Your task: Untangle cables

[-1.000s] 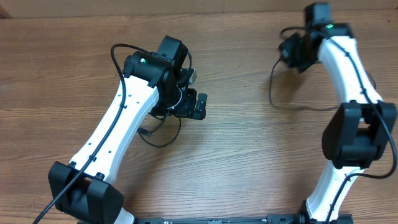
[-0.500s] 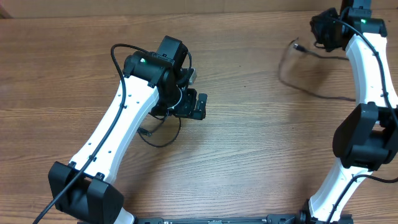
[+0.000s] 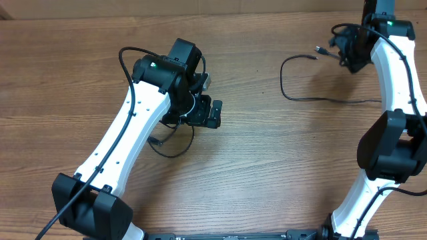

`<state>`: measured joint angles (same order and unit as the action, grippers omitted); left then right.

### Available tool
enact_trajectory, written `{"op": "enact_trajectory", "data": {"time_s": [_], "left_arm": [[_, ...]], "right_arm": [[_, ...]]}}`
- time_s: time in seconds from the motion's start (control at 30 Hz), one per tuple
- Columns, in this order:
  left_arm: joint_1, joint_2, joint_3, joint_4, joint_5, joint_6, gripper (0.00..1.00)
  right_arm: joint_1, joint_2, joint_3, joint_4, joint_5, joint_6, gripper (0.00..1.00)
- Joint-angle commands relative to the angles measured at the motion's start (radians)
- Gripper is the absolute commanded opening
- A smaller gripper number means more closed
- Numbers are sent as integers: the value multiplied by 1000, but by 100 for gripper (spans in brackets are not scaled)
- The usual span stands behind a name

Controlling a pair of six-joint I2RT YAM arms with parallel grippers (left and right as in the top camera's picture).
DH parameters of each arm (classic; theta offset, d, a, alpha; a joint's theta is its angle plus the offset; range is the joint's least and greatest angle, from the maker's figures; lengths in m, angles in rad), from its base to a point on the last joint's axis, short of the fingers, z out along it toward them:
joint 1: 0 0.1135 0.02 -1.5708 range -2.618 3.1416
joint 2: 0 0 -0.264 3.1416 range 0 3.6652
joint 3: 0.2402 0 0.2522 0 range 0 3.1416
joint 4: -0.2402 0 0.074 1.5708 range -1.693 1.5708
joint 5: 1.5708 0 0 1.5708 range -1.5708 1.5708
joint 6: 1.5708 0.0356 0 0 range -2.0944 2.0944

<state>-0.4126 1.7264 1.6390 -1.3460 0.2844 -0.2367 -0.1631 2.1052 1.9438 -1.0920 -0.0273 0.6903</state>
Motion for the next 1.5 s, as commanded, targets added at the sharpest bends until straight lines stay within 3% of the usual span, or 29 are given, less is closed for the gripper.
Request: {"op": "enact_trajectory", "data": {"time_s": [0.0, 0.13, 0.23, 0.57, 0.87, 1.03, 1.3, 1.47], "left_arm": [[-1, 3, 11, 0, -3, -14, 99], [-1, 3, 11, 0, -3, -14, 99], [-1, 3, 11, 0, -3, -14, 100], [-1, 3, 11, 0, -3, -14, 100], [-1, 3, 11, 0, -3, -14, 100], [-1, 3, 11, 0, -3, -14, 100], [-1, 3, 11, 0, -3, -14, 100], [-1, 3, 11, 0, -3, -14, 99]], "right_arm": [[-1, -11, -10, -71, 84, -15, 66], [-5, -6, -12, -174, 224, -14, 79], [-6, -1, -40, -196, 225, -15, 85], [-6, 0, -206, -76, 183, -15, 88], [-6, 2, -342, 76, 141, -7, 78], [-6, 7, -388, 146, 136, -7, 78], [-5, 55, -389, 180, 100, -7, 75], [-5, 88, -389, 175, 100, -7, 67]]}}
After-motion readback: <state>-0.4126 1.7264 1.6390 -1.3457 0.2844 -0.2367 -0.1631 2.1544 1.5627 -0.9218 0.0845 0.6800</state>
